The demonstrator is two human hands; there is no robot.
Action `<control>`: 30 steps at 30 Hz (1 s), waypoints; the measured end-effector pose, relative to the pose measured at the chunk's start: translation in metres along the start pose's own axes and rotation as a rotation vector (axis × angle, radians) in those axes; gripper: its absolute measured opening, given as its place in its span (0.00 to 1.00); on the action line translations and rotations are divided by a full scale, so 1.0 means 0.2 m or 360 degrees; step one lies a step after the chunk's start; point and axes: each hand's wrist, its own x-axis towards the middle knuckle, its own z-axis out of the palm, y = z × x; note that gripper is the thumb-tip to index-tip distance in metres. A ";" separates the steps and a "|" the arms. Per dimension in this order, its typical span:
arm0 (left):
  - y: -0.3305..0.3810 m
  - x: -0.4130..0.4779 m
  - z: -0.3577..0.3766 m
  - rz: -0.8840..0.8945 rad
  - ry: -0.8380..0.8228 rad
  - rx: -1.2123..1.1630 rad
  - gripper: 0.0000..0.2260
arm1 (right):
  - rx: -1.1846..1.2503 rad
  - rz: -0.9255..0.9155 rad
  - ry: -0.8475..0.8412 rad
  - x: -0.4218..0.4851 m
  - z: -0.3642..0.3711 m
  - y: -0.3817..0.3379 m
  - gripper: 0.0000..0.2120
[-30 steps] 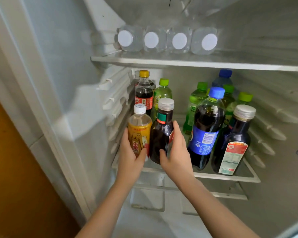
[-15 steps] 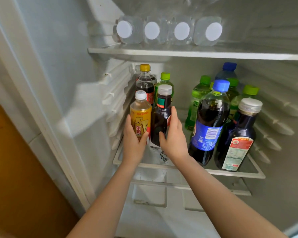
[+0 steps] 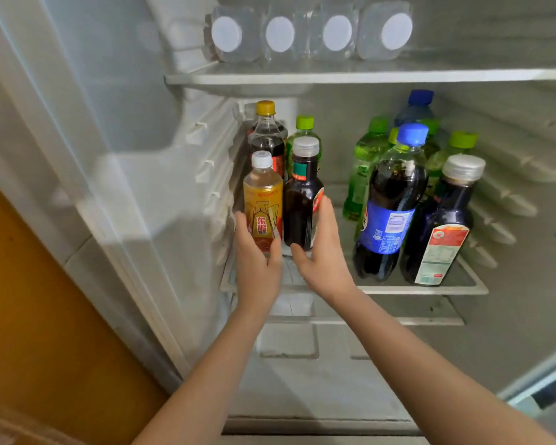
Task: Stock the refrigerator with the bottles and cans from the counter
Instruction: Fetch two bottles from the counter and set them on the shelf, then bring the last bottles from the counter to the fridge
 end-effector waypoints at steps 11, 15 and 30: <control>-0.04 -0.65 -0.01 0.0187 -0.0383 -0.0113 0.13 | -0.0165 0.0376 0.0221 -0.89 -0.33 -0.01 0.18; -0.07 -1.01 0.12 0.0117 -0.0903 -0.0196 0.11 | -0.0387 0.0821 0.0332 -1.50 -0.47 0.07 0.15; -0.17 -2.45 0.35 -0.0389 -0.2827 0.0707 0.12 | -0.0131 0.3067 0.1135 -3.75 -0.56 -0.32 0.13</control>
